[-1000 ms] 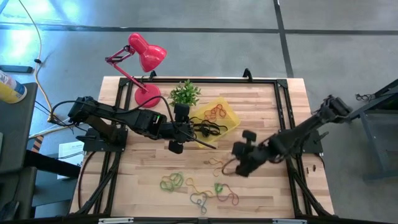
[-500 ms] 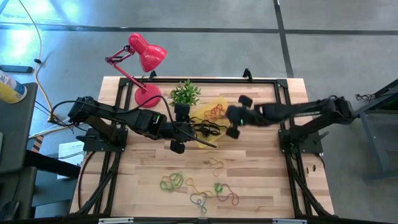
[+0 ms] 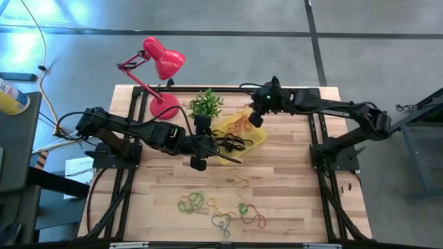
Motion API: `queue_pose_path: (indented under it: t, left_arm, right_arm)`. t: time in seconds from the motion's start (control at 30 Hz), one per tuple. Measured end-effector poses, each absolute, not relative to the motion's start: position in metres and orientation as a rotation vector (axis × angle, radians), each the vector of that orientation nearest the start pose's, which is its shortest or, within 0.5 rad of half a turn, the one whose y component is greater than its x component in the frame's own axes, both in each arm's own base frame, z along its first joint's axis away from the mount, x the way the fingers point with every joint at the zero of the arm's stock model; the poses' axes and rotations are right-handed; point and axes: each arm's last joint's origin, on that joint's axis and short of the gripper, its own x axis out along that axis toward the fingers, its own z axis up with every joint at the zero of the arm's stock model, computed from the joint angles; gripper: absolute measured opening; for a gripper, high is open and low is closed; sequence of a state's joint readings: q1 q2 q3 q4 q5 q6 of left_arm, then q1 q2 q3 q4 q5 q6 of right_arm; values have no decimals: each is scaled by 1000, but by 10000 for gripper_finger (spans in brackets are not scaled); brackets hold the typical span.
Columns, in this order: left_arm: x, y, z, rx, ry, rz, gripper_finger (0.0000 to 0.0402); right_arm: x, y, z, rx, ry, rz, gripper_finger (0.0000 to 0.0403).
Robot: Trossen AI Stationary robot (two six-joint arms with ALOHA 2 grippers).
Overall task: Pick and place rubber bands into bin
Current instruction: Put the red rubber band into the transparent yellow bin
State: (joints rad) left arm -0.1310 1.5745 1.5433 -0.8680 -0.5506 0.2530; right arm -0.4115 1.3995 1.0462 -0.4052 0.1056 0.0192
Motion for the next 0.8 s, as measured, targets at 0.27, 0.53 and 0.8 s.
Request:
queue_pose_path:
  t: [0.27, 0.53, 0.8]
  left_arm:
    - [324, -27, 347, 540, 905, 289, 161]
    - [324, -27, 347, 528, 909, 295, 161]
    - [323, -27, 346, 526, 922, 295, 161]
  right_arm:
    - [295, -127, 219, 170, 916, -398, 0]
    - [307, -131, 181, 258, 1019, -379, 2]
    - [307, -129, 183, 281, 1008, -333, 70]
